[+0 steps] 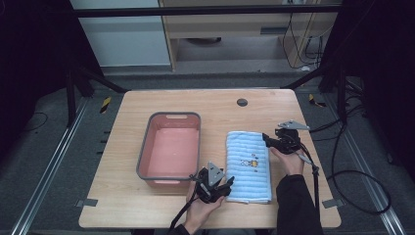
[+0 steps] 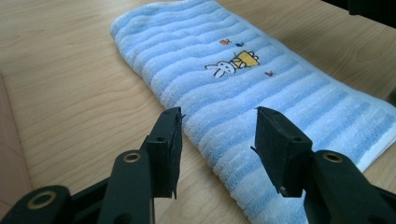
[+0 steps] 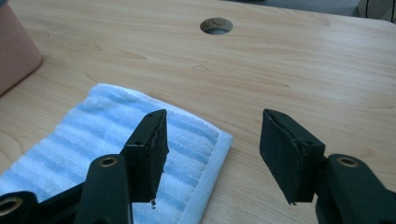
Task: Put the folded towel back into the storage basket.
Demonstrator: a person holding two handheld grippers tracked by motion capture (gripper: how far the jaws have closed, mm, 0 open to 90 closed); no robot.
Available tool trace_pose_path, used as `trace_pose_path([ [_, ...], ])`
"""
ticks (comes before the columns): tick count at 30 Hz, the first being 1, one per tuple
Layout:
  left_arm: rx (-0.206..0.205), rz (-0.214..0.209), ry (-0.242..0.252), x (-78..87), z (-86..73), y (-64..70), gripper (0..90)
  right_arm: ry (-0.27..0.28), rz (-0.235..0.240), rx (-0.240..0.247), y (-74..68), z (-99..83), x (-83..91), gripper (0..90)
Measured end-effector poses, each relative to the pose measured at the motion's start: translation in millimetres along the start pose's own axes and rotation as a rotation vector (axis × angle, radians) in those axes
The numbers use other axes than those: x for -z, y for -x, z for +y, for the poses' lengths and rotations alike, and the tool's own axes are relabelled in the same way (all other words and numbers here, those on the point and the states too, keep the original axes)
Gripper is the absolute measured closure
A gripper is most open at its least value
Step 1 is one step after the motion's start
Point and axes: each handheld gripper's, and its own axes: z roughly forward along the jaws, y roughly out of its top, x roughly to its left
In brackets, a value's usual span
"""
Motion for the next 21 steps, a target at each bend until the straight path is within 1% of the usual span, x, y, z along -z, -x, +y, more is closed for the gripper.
trace_pose_path([
  [2, 0.000, 0.005, -0.009, -1.6, -1.8, 0.3, 51.1, -0.007, 0.000, 0.000, -0.9, -0.5, -1.3, 42.6],
  [3, 0.004, 0.004, -0.012, -2.8, -3.1, 0.0, 51.5, -0.011, 0.003, 0.011, -1.9, -1.5, -4.3, 43.8],
  [8, 0.009, 0.001, -0.037, -6.9, -8.2, -0.2, 52.2, -0.026, 0.010, 0.010, -4.5, -4.2, -10.5, 44.2],
  [12, 0.023, -0.008, -0.061, -11.7, -13.2, -0.6, 53.0, -0.055, 0.016, 0.017, -7.3, -9.0, -19.9, 44.7],
  [17, 0.022, -0.014, -0.075, -15.0, -15.5, 1.1, 53.5, -0.074, 0.017, 0.022, -8.6, -12.4, -25.0, 44.7],
  [18, 0.022, -0.015, -0.077, -15.6, -15.7, 1.3, 53.6, -0.083, 0.019, 0.016, -9.2, -13.7, -26.8, 44.7],
  [21, 0.024, -0.014, -0.089, -17.1, -16.8, 1.7, 53.9, -0.106, 0.019, 0.027, -9.2, -18.0, -31.8, 44.8],
])
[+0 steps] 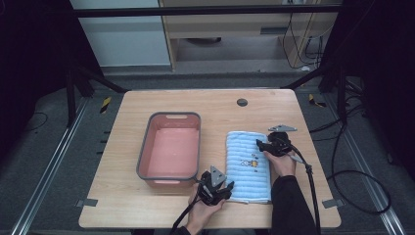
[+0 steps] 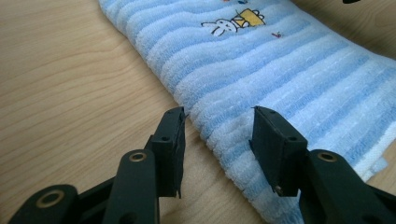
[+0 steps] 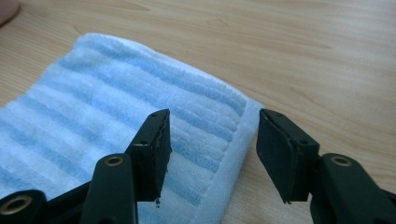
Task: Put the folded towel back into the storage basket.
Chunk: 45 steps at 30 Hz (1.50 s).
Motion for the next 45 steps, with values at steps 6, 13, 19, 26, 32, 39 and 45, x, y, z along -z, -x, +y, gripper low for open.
trace_pose_path([
  [6, 0.024, -0.001, -0.013, -2.9, -2.0, 0.2, 55.9, -0.023, 0.005, -0.031, 5.1, -7.5, -3.3, 47.3],
  [13, 0.033, -0.001, -0.026, -4.1, -1.7, 1.0, 58.4, -0.036, 0.021, -0.038, 2.9, -11.0, -7.2, 54.7],
  [19, 0.044, -0.019, -0.026, -4.8, -1.4, 2.4, 66.4, -0.037, 0.042, -0.040, 0.6, -11.1, -6.7, 66.5],
  [26, 0.049, -0.033, -0.035, -5.5, 1.0, 4.0, 77.2, -0.043, 0.086, -0.071, -0.1, -10.6, -5.8, 79.6],
  [32, 0.052, -0.030, -0.029, -4.0, 1.0, 4.0, 84.7, -0.012, 0.082, -0.048, -1.5, -8.3, -1.3, 81.9],
  [39, 0.075, -0.052, -0.003, 2.3, 3.8, 0.6, 85.7, 0.037, 0.088, -0.042, -1.8, -1.8, 12.8, 82.1],
  [45, 0.070, -0.073, 0.026, 13.0, 11.4, 1.0, 85.7, 0.071, 0.084, -0.026, -2.9, 3.5, 26.6, 82.0],
])
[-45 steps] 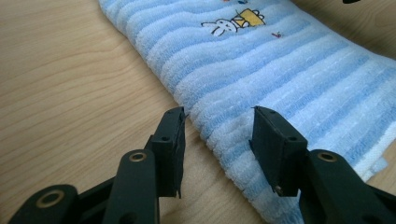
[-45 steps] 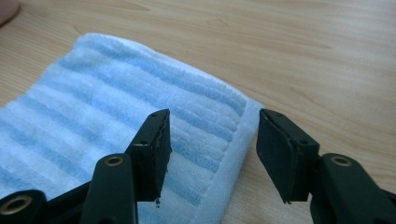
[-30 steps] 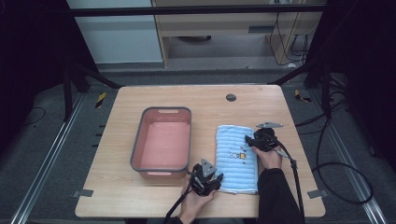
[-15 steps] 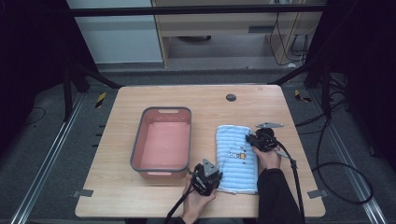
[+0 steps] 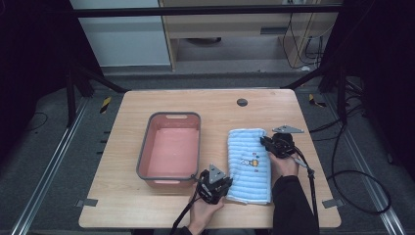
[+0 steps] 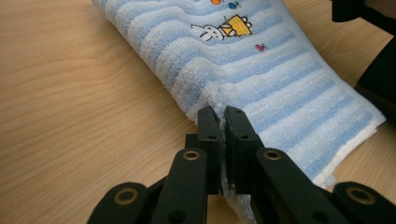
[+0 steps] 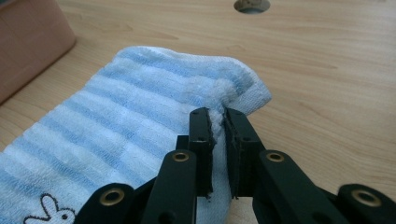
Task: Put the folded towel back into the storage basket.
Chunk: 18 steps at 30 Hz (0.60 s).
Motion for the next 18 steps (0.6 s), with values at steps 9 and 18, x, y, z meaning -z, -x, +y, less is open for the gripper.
trace_pose_path([
  [9, -0.025, -0.010, 0.035, 14.4, 11.5, 0.9, 85.7, 0.058, -0.007, 0.015, -6.2, 13.4, 18.2, 82.0],
  [18, -0.036, -0.013, 0.067, 27.2, 19.8, 0.6, 85.7, 0.093, -0.011, 0.024, -12.2, 25.4, 31.8, 82.1],
])
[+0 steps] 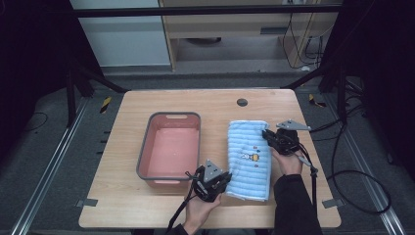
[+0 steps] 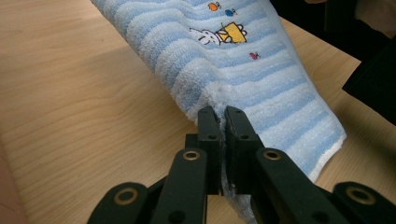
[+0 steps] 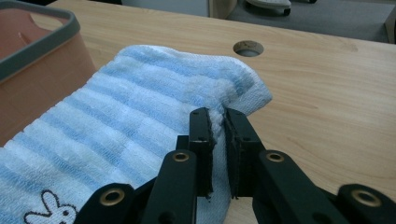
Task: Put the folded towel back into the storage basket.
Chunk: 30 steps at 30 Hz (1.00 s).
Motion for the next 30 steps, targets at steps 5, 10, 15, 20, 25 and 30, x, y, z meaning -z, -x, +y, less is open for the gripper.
trace_pose_path([
  [5, -0.009, -0.004, 0.018, 6.0, 5.1, 1.2, 85.7, 0.025, -0.001, 0.017, -3.3, 8.8, 7.4, 82.1],
  [10, -0.022, 0.001, 0.035, 14.1, 13.6, 1.1, 85.7, 0.062, -0.007, 0.023, -8.0, 19.5, 17.2, 82.1],
  [15, -0.039, 0.006, 0.051, 22.9, 21.3, 0.8, 85.7, 0.077, -0.012, 0.029, -12.2, 28.2, 22.8, 82.1],
  [20, -0.038, 0.009, 0.074, 30.7, 27.6, -0.3, 85.7, 0.094, -0.016, 0.035, -16.3, 39.2, 28.6, 82.2],
  [25, -0.037, 0.012, 0.090, 37.9, 32.3, -2.7, 85.7, 0.107, -0.021, 0.046, -21.6, 49.6, 33.4, 82.1],
  [30, -0.036, 0.020, 0.105, 44.9, 36.0, -6.4, 85.7, 0.126, -0.019, 0.049, -27.8, 59.3, 36.8, 82.1],
])
